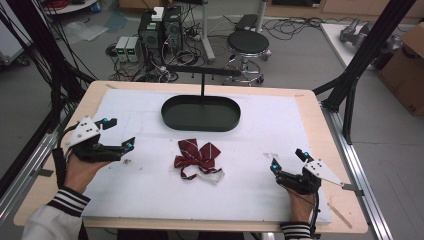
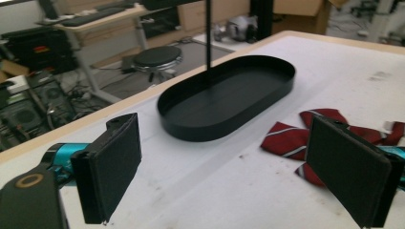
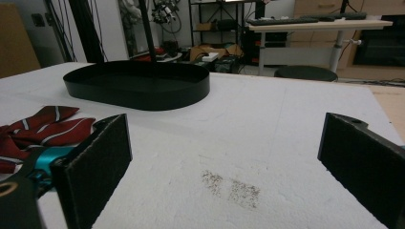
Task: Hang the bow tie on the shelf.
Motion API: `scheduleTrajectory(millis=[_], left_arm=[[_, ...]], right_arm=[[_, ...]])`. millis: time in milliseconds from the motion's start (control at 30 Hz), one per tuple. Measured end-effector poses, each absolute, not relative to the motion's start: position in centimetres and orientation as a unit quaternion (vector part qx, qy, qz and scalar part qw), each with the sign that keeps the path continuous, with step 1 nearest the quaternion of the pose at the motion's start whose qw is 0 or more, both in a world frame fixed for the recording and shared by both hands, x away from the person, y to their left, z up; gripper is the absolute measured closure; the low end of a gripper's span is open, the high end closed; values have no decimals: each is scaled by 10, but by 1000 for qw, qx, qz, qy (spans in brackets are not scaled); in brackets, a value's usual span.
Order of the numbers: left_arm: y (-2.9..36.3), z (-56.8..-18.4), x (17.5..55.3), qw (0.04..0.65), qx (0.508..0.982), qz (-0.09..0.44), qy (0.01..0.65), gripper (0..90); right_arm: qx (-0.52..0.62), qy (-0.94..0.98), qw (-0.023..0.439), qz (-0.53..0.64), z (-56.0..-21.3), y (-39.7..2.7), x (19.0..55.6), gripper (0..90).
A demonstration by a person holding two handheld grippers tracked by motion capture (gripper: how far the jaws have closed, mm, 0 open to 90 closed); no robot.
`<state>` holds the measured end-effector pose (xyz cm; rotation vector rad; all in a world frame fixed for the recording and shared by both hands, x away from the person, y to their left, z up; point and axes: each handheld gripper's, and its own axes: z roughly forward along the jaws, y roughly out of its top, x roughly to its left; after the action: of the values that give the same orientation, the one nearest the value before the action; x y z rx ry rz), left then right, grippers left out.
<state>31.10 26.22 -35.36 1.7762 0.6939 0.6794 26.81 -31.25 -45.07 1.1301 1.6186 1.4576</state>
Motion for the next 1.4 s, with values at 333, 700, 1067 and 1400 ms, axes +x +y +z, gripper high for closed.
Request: scheduleTrajectory(millis=[333, 700, 1067, 1400], left_arm=[[208, -330, 330, 495, 810, 228, 217, 133], [164, -330, 348, 482, 837, 185, 182, 163], [129, -353, 362, 464, 863, 126, 156, 188], [111, -373, 372, 394, 900, 113, 147, 237]], right_arm=[[432, 621, 338, 560, -451, -313, 268, 31], [436, 619, 334, 562, -451, -313, 268, 32], [435, 619, 334, 562, -451, -313, 268, 31], [435, 619, 333, 562, -451, -313, 268, 31]])
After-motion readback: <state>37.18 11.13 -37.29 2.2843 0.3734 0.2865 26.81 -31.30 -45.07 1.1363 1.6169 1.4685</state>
